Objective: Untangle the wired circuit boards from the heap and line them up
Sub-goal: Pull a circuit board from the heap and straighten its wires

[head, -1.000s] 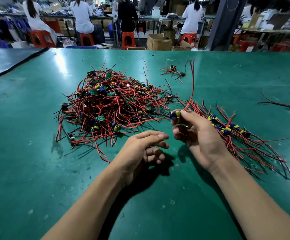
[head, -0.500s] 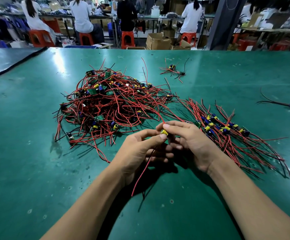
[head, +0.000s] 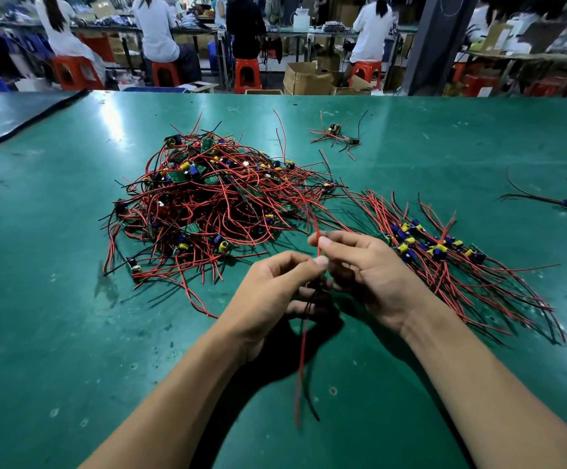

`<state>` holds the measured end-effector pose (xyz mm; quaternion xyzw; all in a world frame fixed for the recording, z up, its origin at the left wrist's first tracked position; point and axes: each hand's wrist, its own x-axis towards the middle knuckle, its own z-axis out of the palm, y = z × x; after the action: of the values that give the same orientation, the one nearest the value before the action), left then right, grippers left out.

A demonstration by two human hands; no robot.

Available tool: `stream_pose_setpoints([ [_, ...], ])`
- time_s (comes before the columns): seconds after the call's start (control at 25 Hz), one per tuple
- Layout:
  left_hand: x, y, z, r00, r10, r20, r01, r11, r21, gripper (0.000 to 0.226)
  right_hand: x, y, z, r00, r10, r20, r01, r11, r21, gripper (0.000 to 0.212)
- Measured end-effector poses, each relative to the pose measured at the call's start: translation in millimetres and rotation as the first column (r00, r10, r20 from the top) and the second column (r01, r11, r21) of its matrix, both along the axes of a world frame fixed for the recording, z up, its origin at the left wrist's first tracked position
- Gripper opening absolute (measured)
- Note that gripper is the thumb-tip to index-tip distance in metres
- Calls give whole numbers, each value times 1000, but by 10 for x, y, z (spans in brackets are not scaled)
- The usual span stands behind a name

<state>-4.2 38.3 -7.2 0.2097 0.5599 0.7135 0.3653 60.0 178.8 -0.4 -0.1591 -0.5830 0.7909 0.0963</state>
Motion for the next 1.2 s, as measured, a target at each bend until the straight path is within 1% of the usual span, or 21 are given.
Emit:
stream_pose_setpoints([
  [0.12,-29,-1,-42,999,42,-29,-43,998,-40,20,29,-36,14,996,88,14,-87,995,-40,8],
  [0.24,-29,-10,-56,996,42,-82,-46,997,-56,19,66,3,28,990,141,21,-142,987,70,13],
  [0.32,-8,-15,-57,996,37,-76,-41,998,-47,21,72,3,25,988,150,48,-154,984,93,9],
  [0.36,0,-13,-56,998,36,-58,-38,998,-40,22,61,-1,18,990,130,63,-135,988,79,5],
  [0.44,18,-4,-41,999,45,-8,-45,999,-25,22,23,7,-11,997,40,73,-43,998,44,6],
  [0.56,22,2,-11,995,102,23,-101,995,-19,19,-37,47,-38,989,-144,-26,142,989,-48,11],
  [0.64,21,-3,-5,992,123,23,-123,992,-17,18,-49,66,-47,978,-197,-63,191,977,-92,13],
  [0.68,22,-5,-5,992,125,27,-124,992,-16,18,-43,64,-56,983,-175,-59,169,981,-91,13],
  [0.72,23,-8,-3,992,119,32,-119,993,-17,18,-31,62,-69,992,-117,-41,114,990,-79,13],
  [0.8,19,-23,8,994,90,55,-89,996,-13,18,-7,54,-105,998,60,8,-60,997,-58,18],
  [0.88,10,-49,17,994,48,98,-48,999,0,19,17,60,-129,979,203,28,-202,978,-50,23],
  [0.96,0,-73,28,992,9,128,-9,1000,2,23,24,74,-143,967,256,4,-255,964,-72,29],
  [1.04,-12,-74,32,989,-1,147,0,1000,3,23,-3,55,-150,978,203,-47,-206,975,-82,26],
  [1.12,-34,-58,36,988,11,157,-12,1000,2,21,-58,11,-167,995,61,-83,-65,997,-46,18],
  [1.2,-35,-38,35,989,9,151,-9,1000,-4,20,-109,-6,-177,985,-115,-127,109,993,-55,13],
])
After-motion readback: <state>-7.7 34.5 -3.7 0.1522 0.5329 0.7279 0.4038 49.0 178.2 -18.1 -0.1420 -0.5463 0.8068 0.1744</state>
